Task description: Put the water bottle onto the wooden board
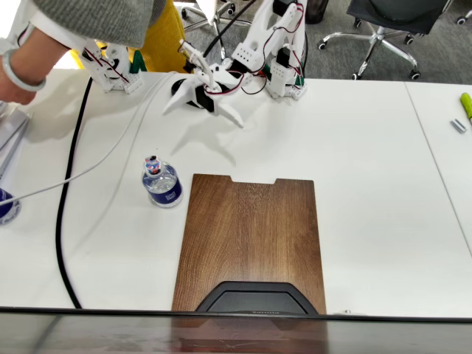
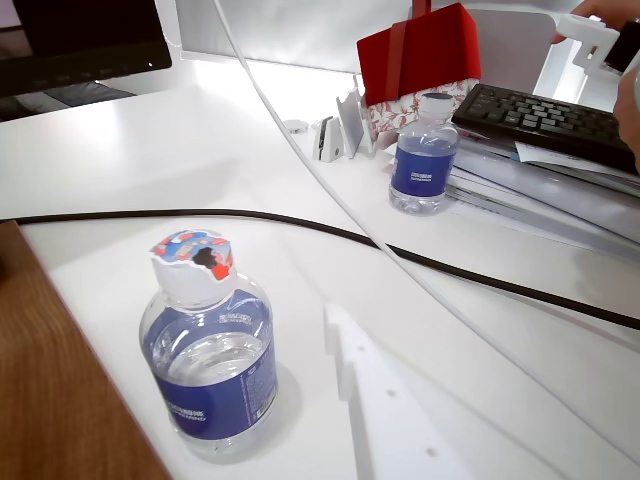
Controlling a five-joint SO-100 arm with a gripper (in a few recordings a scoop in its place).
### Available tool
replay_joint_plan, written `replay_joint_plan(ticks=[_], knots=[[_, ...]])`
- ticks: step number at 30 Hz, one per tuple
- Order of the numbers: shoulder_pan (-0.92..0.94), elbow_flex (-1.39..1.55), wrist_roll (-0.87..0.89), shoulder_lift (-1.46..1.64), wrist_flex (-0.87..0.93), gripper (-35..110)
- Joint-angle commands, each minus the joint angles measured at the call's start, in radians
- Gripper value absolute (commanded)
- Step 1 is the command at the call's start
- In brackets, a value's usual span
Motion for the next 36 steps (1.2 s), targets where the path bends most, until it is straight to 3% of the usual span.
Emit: replay_joint_plan(ticks=[1, 36], knots=[[0.018, -0.098, -0.026, -0.028, -0.029, 88], [0.023, -0.813, -0.072, -0.604, -0.017, 88]])
